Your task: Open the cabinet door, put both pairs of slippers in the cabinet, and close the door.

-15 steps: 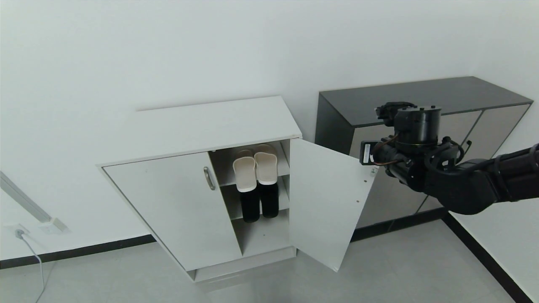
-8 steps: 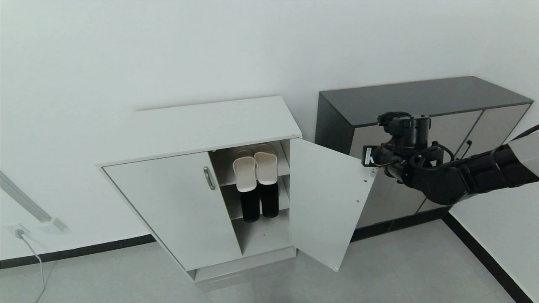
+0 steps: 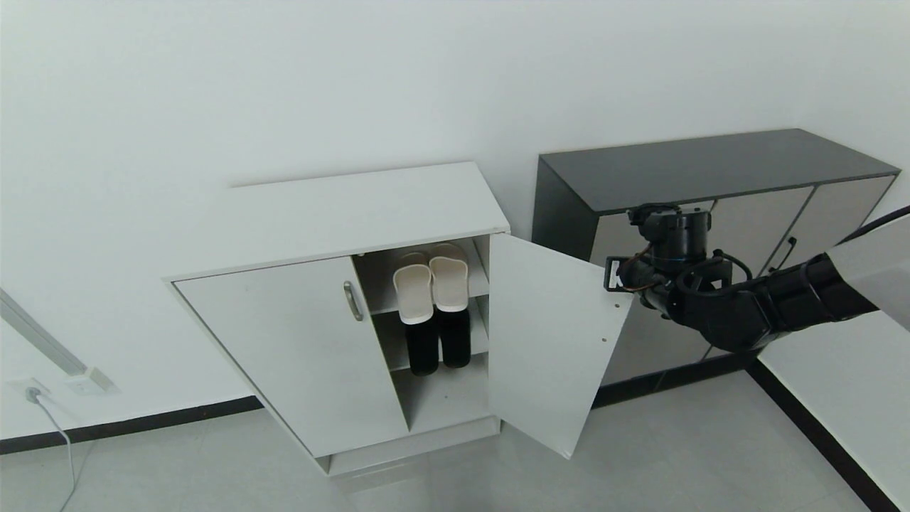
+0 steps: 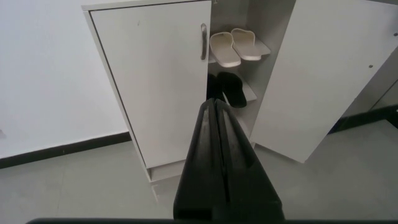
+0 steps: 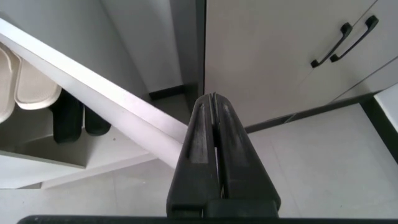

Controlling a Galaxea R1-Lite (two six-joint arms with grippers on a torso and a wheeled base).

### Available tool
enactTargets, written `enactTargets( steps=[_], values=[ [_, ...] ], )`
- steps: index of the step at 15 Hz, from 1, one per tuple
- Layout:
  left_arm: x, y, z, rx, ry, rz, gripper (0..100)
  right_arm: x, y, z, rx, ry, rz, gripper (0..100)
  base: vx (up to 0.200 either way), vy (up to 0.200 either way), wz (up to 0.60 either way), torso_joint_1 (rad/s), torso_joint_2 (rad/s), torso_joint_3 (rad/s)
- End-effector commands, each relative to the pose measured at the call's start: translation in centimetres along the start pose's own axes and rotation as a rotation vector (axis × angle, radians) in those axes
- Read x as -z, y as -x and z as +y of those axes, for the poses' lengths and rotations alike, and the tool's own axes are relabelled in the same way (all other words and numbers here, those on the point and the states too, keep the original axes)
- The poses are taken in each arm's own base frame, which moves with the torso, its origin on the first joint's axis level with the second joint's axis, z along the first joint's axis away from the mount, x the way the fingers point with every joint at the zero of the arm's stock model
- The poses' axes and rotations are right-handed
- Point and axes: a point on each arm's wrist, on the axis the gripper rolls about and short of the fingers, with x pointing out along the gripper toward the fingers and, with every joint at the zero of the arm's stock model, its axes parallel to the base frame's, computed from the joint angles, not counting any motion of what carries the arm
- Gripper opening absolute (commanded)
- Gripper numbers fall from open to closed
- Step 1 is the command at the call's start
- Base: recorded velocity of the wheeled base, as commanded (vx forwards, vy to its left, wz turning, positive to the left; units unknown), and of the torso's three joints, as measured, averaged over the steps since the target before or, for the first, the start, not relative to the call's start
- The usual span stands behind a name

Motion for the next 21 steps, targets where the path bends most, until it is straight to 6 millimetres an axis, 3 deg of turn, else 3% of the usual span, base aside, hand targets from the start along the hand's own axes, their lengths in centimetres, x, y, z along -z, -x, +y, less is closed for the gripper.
enactTargets(
  steps=[1,9,12,17,21],
  values=[
    [0.0,0.0,0.0,-0.001,0.000,0.001,0,0.4,-0.2,0.1,0.000,0.005,0.011,0,0.000,0.000,0.00,0.000,0.00,0.000],
    [0.0,0.0,0.0,-0.001,0.004,0.001,0,0.8,-0.1,0.6,-0.011,0.010,0.018,0,0.000,0.000,0.00,0.000,0.00,0.000],
    [0.0,0.0,0.0,-0.001,0.006,0.000,0,1.2,1.4,2.1,-0.054,0.025,0.032,0,0.000,0.000,0.00,0.000,0.00,0.000],
    [0.0,0.0,0.0,-0.001,0.007,0.001,0,3.2,5.6,6.3,-0.180,0.074,0.067,0,0.000,0.000,0.00,0.000,0.00,0.000],
    [0.0,0.0,0.0,-0.001,0.007,0.001,0,3.9,7.9,7.9,-0.252,0.079,0.048,0,0.000,0.000,0.00,0.000,0.00,0.000]
  ],
)
